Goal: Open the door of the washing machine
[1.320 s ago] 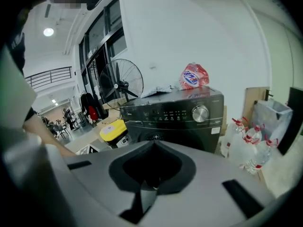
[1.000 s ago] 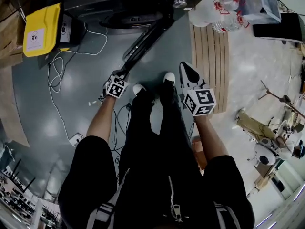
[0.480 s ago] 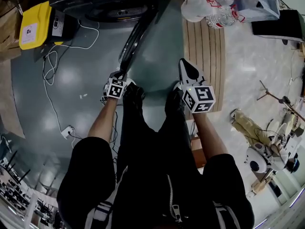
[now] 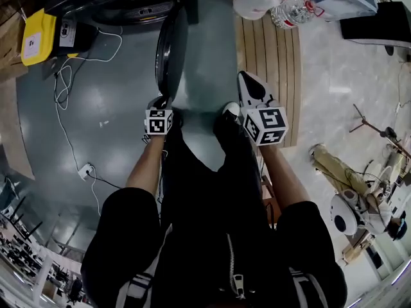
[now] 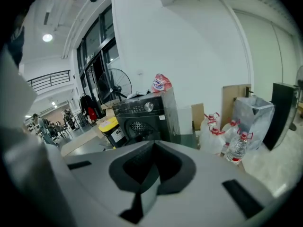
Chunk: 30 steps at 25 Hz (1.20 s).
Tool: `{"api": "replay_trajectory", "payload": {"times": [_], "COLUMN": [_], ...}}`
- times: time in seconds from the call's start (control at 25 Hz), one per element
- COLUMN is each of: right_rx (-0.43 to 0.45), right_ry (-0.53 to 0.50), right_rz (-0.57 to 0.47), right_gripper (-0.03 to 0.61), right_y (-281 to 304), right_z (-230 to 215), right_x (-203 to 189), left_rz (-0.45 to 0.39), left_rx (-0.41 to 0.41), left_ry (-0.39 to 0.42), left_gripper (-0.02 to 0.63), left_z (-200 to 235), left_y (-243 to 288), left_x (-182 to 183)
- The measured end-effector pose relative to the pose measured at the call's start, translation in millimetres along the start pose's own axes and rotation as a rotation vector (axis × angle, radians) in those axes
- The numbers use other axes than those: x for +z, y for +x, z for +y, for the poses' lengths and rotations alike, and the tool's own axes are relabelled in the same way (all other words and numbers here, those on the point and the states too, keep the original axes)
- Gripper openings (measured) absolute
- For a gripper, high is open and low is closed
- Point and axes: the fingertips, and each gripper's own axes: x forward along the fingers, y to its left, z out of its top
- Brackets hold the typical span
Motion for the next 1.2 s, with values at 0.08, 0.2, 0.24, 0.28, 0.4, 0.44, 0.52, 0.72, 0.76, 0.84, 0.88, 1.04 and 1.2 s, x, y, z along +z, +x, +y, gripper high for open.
{"api": "replay_trajectory", "payload": {"times": [0.08,0.2,0.24,0.28,0.4,0.44,0.52,0.72,0.76,0.84,0.88,1.04,1.2], "right_rx": [-0.008,-0.022,-0.028,-0.035,-0.058,-0.065,-0.079,-0.109,-0.112,-0.113,-0.112,-0.093,-0.052], "right_ry": [0.002,0.007,0.009,0.012,0.025,0.029,0.036,0.051,0.053,0.057,0.060,0.072,0.057], "right_rz": [-0.011,-0.023,-0.027,-0.030,-0.038,-0.041,-0.047,-0.054,-0.052,-0.050,-0.050,-0.046,-0.053], "right_gripper": [0.005,0.005,0.005,0.005,0.005,0.005,0.005,0.005,0.005,0.005,0.005,0.005,0.005], "right_y": [-14,-35,-42,-49,-68,-74,-86,-109,-111,-114,-115,-114,-105], "right_z": [-19,-49,-59,-70,-101,-112,-133,-167,-173,-182,-186,-192,-162], "right_x": [-4,-9,-11,-13,-19,-21,-23,-30,-30,-28,-25,-16,1], "left_rz": [-0.015,-0.030,-0.033,-0.039,-0.064,-0.071,-0.082,-0.110,-0.110,-0.114,-0.120,-0.145,-0.212], "left_rx": [0.006,0.035,0.053,0.072,0.113,0.118,0.119,0.096,0.086,0.062,0.050,0.021,0.013], "left_ry": [-0.027,-0.087,-0.109,-0.129,-0.182,-0.193,-0.208,-0.253,-0.265,-0.285,-0.294,-0.327,-0.307], "left_gripper": [0.052,0.053,0.052,0.052,0.052,0.052,0.052,0.057,0.057,0.057,0.054,0.069,0.050], "left_z": [-22,-50,-59,-67,-92,-101,-120,-160,-169,-184,-192,-216,-213], "left_y": [5,13,15,17,24,27,35,52,56,62,64,60,30], "left_x": [0,4,6,8,14,17,24,40,44,53,59,77,97]}}
